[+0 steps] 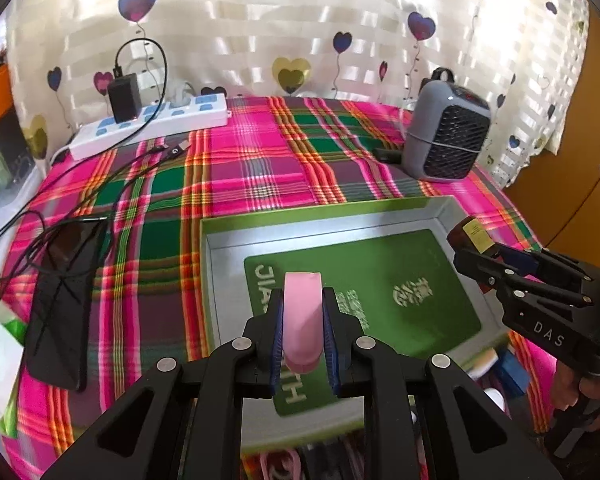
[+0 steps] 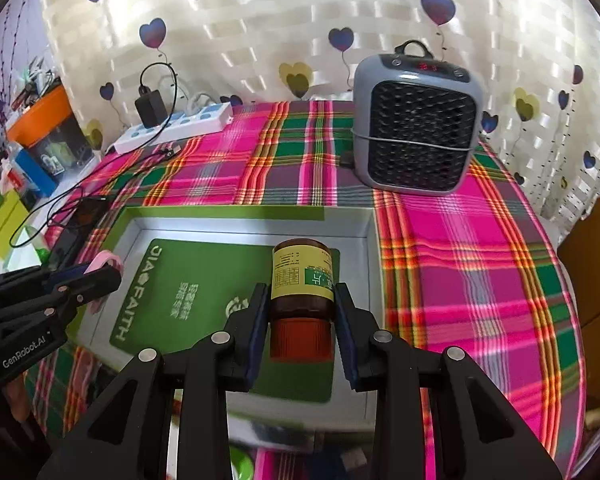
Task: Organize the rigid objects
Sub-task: 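Carry both items over the box tray and open the left tool to drop the pink clip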
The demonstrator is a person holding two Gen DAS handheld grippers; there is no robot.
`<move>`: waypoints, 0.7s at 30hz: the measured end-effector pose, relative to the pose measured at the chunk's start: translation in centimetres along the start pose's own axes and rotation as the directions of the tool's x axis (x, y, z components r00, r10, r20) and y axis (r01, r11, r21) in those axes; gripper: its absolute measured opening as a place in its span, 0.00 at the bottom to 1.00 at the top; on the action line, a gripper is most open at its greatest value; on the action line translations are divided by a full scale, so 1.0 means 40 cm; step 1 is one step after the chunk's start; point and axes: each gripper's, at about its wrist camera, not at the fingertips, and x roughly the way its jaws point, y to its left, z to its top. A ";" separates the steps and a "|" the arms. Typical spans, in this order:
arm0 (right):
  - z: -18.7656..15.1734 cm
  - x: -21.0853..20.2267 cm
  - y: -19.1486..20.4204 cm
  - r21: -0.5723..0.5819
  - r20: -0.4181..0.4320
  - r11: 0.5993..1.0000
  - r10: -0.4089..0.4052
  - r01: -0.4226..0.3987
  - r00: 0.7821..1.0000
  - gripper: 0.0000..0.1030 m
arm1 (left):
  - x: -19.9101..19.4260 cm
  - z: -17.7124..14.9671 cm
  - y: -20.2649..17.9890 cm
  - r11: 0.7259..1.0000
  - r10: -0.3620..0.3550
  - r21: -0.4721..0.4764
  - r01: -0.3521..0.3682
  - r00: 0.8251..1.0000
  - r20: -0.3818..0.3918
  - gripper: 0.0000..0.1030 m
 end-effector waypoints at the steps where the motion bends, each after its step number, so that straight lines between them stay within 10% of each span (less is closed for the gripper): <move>1: 0.002 0.007 0.000 -0.001 -0.004 1.000 0.001 -0.001 1.000 0.32 | 0.006 0.002 0.000 1.000 0.003 0.003 -0.003 1.000 -0.002 0.16; 21: 0.023 0.109 0.000 -0.035 -0.053 0.999 0.005 -0.007 0.999 0.32 | 0.097 0.015 0.018 0.998 0.065 0.022 -0.065 0.997 -0.040 0.16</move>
